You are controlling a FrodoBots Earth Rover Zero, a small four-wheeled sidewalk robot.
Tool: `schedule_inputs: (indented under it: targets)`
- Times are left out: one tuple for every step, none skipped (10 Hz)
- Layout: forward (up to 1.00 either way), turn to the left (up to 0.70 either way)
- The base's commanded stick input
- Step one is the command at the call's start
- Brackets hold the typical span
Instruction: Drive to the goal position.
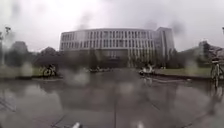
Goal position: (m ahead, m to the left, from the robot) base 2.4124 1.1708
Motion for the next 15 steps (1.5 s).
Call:
schedule_inputs:
  targets:
    - [0.7, 0.01]
    - [0.7, 0.01]
    - [0.7, 0.01]
    - [0.7, 0.01]
    - [0.7, 0.01]
    - [0.7, 0.01]
    - [0.7, 0.01]
    - [0.7, 0.01]
    - [0.7, 0.01]
    - [0.7, -0.08]
    - [0.7, -0.12]
    - [0.7, -0.13]
    - [0.7, -0.13]
    - [0.7, -0.13]
    - [0.7, -0.12]
